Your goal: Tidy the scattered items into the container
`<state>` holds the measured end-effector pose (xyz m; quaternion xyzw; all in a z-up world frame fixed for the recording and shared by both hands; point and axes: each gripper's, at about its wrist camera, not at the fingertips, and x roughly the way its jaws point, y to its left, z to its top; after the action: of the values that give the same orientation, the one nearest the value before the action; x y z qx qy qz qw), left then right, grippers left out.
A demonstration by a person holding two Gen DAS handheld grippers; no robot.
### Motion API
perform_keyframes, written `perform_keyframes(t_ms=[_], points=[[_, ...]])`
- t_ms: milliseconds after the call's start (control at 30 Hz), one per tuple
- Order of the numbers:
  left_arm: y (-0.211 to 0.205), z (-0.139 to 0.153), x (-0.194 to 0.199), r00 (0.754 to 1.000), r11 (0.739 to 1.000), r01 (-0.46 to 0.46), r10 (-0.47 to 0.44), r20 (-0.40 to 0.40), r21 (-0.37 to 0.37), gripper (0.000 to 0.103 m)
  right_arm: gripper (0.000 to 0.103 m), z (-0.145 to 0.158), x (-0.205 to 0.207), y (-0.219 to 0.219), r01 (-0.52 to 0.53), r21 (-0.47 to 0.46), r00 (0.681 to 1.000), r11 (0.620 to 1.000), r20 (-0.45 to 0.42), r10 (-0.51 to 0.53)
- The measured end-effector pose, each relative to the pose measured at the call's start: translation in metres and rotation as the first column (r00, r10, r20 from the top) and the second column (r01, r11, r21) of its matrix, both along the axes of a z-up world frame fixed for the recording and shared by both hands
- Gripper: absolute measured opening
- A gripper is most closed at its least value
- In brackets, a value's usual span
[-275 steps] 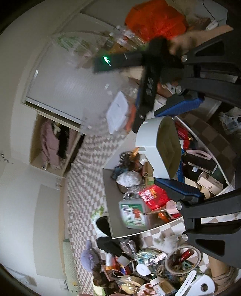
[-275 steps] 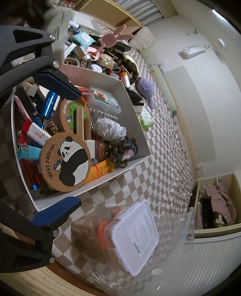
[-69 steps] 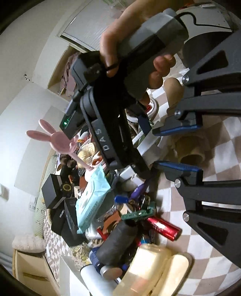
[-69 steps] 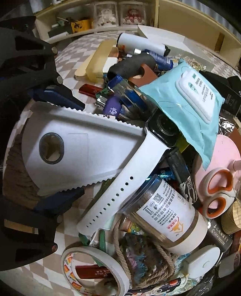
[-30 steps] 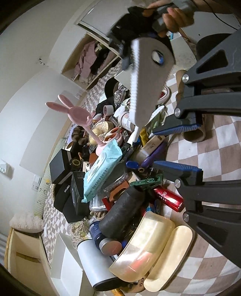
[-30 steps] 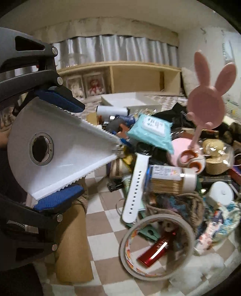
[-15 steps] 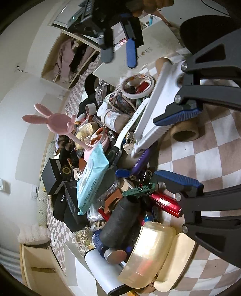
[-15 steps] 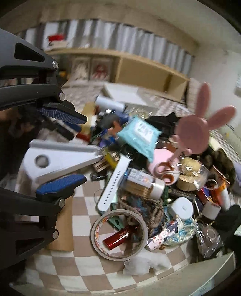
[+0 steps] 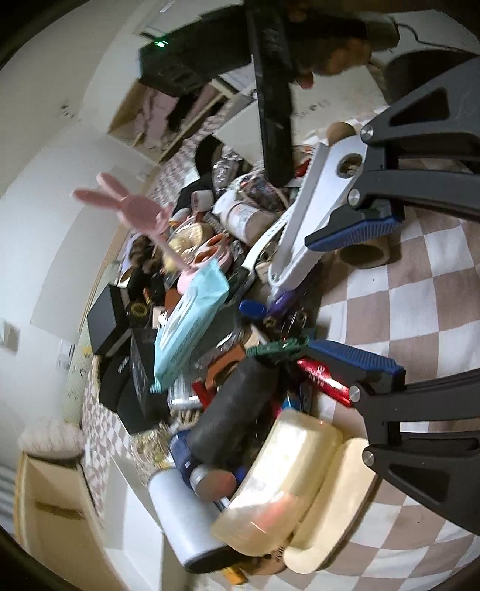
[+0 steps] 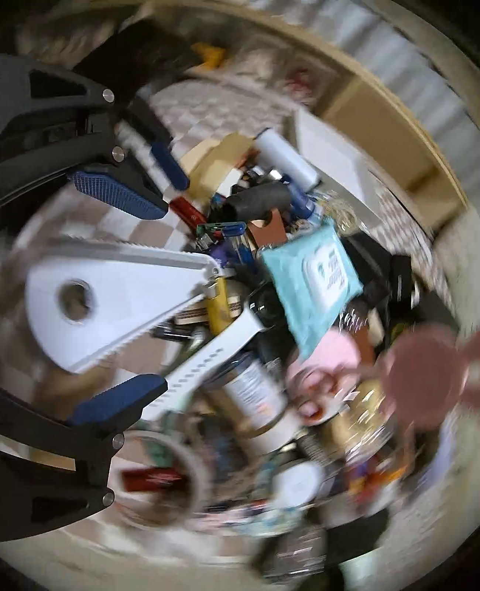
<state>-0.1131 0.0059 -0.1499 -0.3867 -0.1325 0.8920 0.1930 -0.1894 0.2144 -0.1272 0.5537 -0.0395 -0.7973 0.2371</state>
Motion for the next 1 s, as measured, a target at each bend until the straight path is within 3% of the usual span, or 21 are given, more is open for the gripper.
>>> perform_keyframes(t_ms=[200, 400, 467, 567, 700, 1000], points=[[-0.009, 0.006, 0.001, 1.000, 1.000, -0.024, 0.024, -0.002, 0.015, 0.050, 0.086, -0.022, -0.019, -0.035, -0.195, 0.118, 0.974, 0.974, 0.140, 0.178], [-0.019, 0.004, -0.001, 0.999, 0.999, -0.037, 0.036, 0.015, 0.035, 0.050, 0.086, -0.048, -0.025, -0.059, -0.289, 0.194, 0.938, 0.937, 0.252, 0.237], [-0.021, 0.003, -0.002, 0.999, 0.998, -0.038, 0.036, 0.025, 0.050, 0.050, 0.080, -0.054, -0.025, -0.062, -0.299, 0.213, 0.931, 0.930, 0.279, 0.236], [-0.022, 0.003, -0.003, 0.999, 0.998, -0.038, 0.037, 0.027, 0.057, 0.050, 0.070, -0.055, -0.025, -0.060, -0.293, 0.188, 0.929, 0.937, 0.288, 0.233], [-0.022, 0.002, -0.004, 0.999, 0.998, -0.038, 0.036, 0.031, 0.055, 0.050, 0.070, -0.044, -0.019, -0.056, -0.259, 0.199, 0.949, 0.945, 0.234, 0.211], [-0.016, -0.001, -0.003, 0.999, 1.000, -0.023, 0.022, 0.035, 0.022, 0.050, 0.069, -0.017, -0.004, -0.018, -0.124, 0.080, 0.973, 0.989, 0.204, 0.106]])
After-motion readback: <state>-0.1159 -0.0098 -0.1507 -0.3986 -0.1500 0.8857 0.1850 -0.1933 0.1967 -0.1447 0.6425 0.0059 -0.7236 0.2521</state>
